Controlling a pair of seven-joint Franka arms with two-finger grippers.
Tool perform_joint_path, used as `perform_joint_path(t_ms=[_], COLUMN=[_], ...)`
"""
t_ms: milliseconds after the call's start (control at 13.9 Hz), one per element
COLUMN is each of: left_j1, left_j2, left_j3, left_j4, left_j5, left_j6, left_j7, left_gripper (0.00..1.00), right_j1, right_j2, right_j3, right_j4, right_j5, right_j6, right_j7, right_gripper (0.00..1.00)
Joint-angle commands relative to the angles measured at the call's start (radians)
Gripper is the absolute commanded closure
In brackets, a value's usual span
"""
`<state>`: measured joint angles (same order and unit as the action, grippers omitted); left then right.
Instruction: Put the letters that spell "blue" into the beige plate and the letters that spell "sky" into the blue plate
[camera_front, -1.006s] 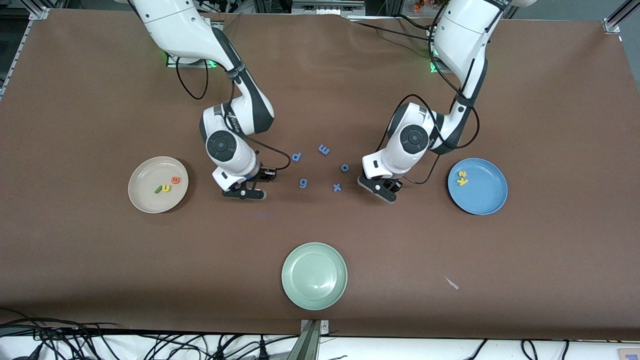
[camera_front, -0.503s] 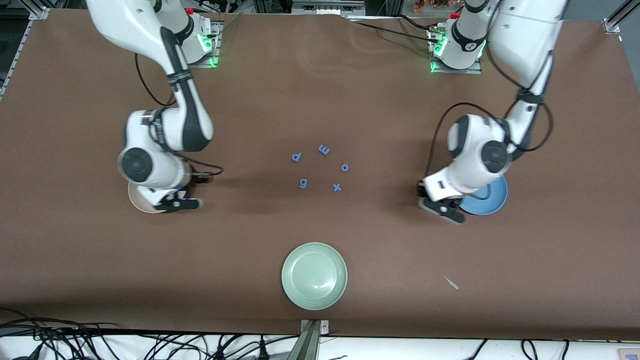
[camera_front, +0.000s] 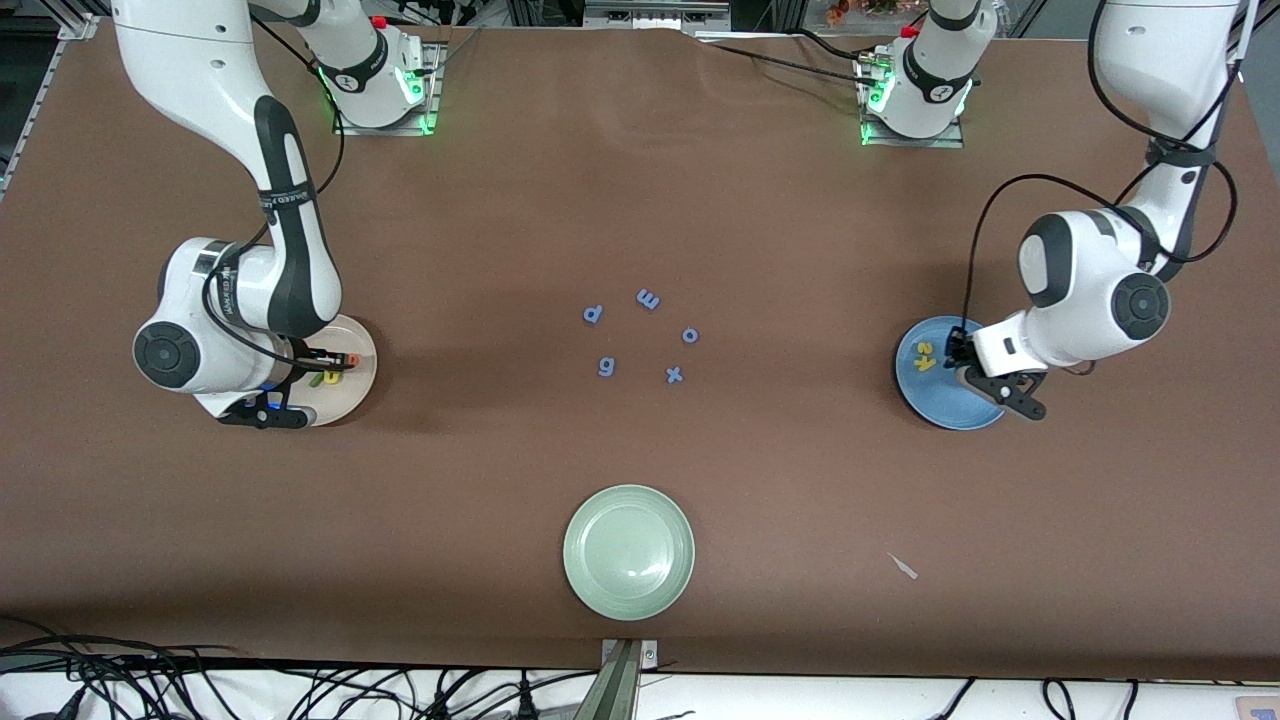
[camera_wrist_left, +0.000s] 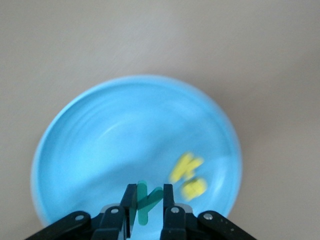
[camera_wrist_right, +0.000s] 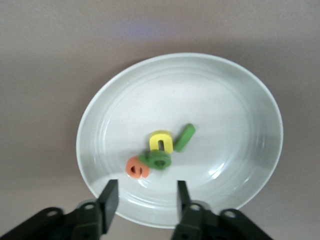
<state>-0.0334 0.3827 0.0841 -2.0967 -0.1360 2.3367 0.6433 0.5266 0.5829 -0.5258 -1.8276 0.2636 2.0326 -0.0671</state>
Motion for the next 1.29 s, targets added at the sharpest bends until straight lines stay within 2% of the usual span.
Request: perform_joint_path(t_ms=[0, 72, 144, 359, 646, 790, 1006, 1149, 1221], left_j1=[0.021, 0.020, 0.020, 0.012, -0.002, -0.006, -0.008, -0.008, -0.008], left_j2=[-0.031, -0.030, -0.030, -0.065, -0.214, -0.327, -0.476, -0.543, -0.559], left_j3=[0.005, 0.005, 0.005, 0.003, -0.007, -0.009, -0.015, -0.041, -0.043], left_j4=[-0.025, -0.023, -0.022, -0.029, -0.069, -0.066, -0.042, 0.044, 0.109], left_j5=[0.044, 0.044, 0.036, 0.038, 0.033, 0.035, 0.080, 0.110, 0.113], left_j6=[0.007, 0.007, 0.007, 0.006, -0.019, -0.084, -0.221, -0.385, -0.493], left_j7=[0.027, 0.016, 0.010, 0.010, 0.009, -0.008, -0.102, -0.116, -0.148], left_gripper=[0.79, 0.48, 0.00, 0.00, 0.00, 0.00, 0.00, 0.00, 0.00], right_j1=[0.026, 0.029, 0.030, 0.078, 0.119, 0.187, 0.043, -0.046, -0.080], right_j2=[-0.014, -0.014, -0.012, -0.011, -0.038, -0.086, -0.246, -0.337, -0.391], right_j3=[0.007, 0.007, 0.007, 0.009, 0.009, -0.006, 0.147, 0.231, 0.257], right_j4=[0.037, 0.071, 0.115, 0.232, 0.324, 0.330, 0.274, 0.232, 0.214], right_j5=[0.019, 0.019, 0.019, 0.020, 0.014, -0.007, -0.059, -0.105, -0.156], right_j6=[-0.024, -0.072, -0.131, -0.285, -0.449, -0.456, -0.453, -0.456, -0.462], right_j7=[-0.003, -0.003, 0.010, 0.177, 0.228, 0.230, 0.227, 0.225, 0.221], right_gripper=[0.00, 0.00, 0.00, 0.00, 0.00, 0.00, 0.00, 0.00, 0.00])
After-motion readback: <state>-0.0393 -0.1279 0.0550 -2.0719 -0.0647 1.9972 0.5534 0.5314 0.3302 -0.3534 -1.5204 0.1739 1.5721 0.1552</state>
